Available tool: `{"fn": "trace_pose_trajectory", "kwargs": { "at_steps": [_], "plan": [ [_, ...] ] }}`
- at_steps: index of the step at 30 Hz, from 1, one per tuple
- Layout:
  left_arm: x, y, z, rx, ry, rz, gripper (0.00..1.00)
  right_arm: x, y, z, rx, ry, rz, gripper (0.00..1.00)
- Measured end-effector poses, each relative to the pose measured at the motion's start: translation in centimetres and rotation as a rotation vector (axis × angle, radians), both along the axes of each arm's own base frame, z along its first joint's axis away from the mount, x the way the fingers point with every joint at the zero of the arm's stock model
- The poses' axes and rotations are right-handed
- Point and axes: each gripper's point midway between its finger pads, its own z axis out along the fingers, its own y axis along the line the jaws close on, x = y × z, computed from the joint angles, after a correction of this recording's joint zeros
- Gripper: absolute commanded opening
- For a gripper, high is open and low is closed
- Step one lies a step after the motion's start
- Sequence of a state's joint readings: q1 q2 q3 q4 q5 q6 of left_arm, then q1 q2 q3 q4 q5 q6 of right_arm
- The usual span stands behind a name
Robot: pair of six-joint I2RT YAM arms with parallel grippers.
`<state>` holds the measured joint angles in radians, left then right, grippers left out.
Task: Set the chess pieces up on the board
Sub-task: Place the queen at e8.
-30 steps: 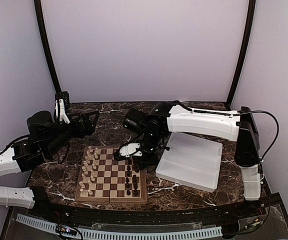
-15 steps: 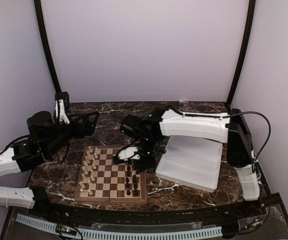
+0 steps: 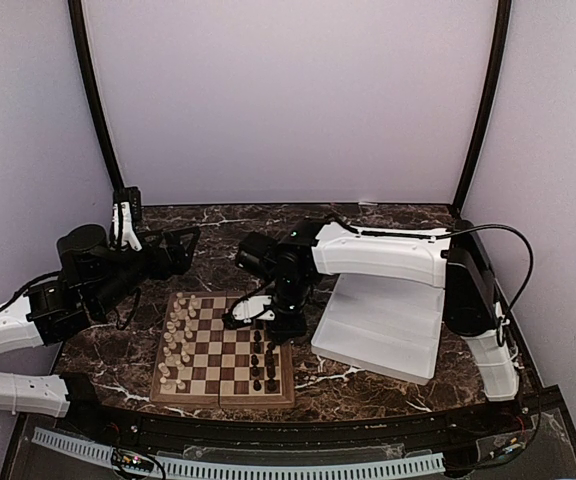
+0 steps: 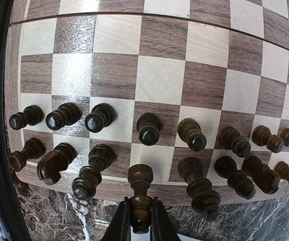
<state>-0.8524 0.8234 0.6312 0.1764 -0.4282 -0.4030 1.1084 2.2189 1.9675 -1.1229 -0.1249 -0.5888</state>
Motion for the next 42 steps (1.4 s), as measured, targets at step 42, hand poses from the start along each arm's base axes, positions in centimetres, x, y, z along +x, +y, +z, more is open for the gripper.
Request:
{"fn": "trace_pose_trajectory", "kwargs": {
  "at_steps": [42],
  "plan": [
    [-0.1,0.1,-1.2,0.014,0.019,-0.001,0.99,0.2,0.5,-0.9,-0.014,-0.002,-0.020,0.11]
  ]
}}
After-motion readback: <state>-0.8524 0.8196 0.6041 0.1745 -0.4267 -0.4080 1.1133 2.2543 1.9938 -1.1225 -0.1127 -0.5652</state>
